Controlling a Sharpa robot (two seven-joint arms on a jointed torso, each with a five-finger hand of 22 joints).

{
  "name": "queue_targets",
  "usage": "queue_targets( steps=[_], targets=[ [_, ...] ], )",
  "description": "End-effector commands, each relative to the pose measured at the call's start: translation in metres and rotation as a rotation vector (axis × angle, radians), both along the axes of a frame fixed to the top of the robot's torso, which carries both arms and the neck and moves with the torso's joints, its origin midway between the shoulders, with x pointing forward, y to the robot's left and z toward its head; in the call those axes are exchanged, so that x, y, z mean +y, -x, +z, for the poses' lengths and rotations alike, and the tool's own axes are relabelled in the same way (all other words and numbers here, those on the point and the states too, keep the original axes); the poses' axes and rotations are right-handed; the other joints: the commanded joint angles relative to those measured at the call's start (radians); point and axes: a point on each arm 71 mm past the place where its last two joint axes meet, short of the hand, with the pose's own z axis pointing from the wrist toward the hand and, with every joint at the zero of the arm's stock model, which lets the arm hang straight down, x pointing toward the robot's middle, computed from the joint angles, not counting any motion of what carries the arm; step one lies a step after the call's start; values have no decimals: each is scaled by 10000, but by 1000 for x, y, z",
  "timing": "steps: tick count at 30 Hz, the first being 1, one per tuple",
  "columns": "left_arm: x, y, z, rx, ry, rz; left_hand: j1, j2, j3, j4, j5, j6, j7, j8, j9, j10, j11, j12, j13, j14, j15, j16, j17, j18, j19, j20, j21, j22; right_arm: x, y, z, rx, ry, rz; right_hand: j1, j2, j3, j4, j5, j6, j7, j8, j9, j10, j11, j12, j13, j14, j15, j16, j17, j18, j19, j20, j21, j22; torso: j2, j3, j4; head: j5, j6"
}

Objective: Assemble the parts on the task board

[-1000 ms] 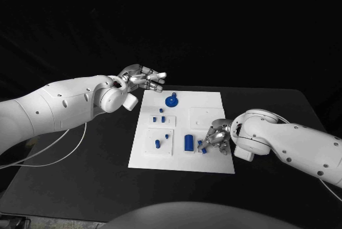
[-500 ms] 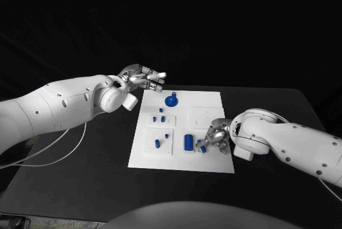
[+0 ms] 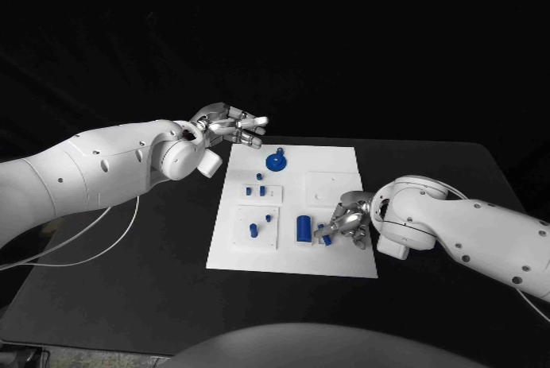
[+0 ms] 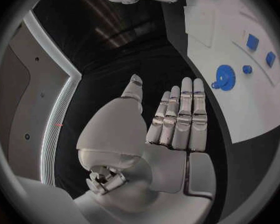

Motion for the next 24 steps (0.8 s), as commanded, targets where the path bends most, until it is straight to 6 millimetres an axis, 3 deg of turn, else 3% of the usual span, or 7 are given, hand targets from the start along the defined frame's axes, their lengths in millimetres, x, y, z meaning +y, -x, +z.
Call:
queue_targets(
  steps=[1,6,11,18,21,24],
  targets=[
    [-2,0,0,-31,6,-176,0,-19,29,14,-59,30,60,0,14,-72,-14,-34,16,-78,10,-36,-11,-125,-7,45,-54,-16,1,5,-1,107,29,304,-29,-120,-5,110,-90,88,13,-46,18,16,-15,-43,-12,34,-18,-55,-1,-37,394,32,4,-15,-1,5,-12,5,-15],
    [-1,0,0,-22,-17,-158,0,-19,29,14,-59,30,60,0,14,-72,-14,-34,16,-78,10,-36,-11,-125,-7,45,-54,-16,-2,5,-1,42,87,270,-62,-183,-1,292,-135,307,-61,-38,217,43,-59,-34,-12,39,-45,-38,17,-62,397,8,48,-11,-7,3,-7,-1,-22],
    [1,0,0,16,-46,-155,-3,-22,38,21,-59,64,53,1,15,-81,-14,-35,15,-78,10,-35,1,-121,-8,47,-50,-14,-5,6,0,15,109,258,-155,-217,10,410,-153,373,-113,-43,713,68,-90,-36,-3,42,-71,-37,32,-97,396,-24,101,-16,-1,6,-2,-2,-40],
    [0,0,-1,35,-65,-174,-3,-22,38,21,-59,64,53,1,15,-81,-14,-35,15,-78,10,-35,1,-121,-8,47,-50,-14,-6,7,0,78,4,234,-227,-213,46,406,-143,397,-129,-45,878,73,-98,-47,-4,43,-78,-35,36,-106,394,-32,97,-32,-1,1,-7,3,-34],
    [1,0,-1,36,-80,-168,-3,-22,38,21,-59,64,53,1,15,-81,-14,-35,15,-78,10,-35,1,-121,-8,47,-50,-14,-6,9,0,120,-26,274,-97,-195,30,222,-145,423,-130,-47,929,80,-100,-35,6,46,-83,-38,34,-112,393,-33,100,-37,-3,6,-8,-2,-35],
    [1,0,-1,35,-88,-166,12,-21,52,25,-58,65,54,-2,14,-83,-13,-33,15,-78,10,-35,13,-119,-10,48,-49,-14,-7,10,0,140,-3,336,328,85,0,-397,-159,468,-160,-42,977,89,-126,-21,18,45,-94,-40,33,-125,392,-39,111,-34,-2,5,-10,-14,-31]
  ],
)
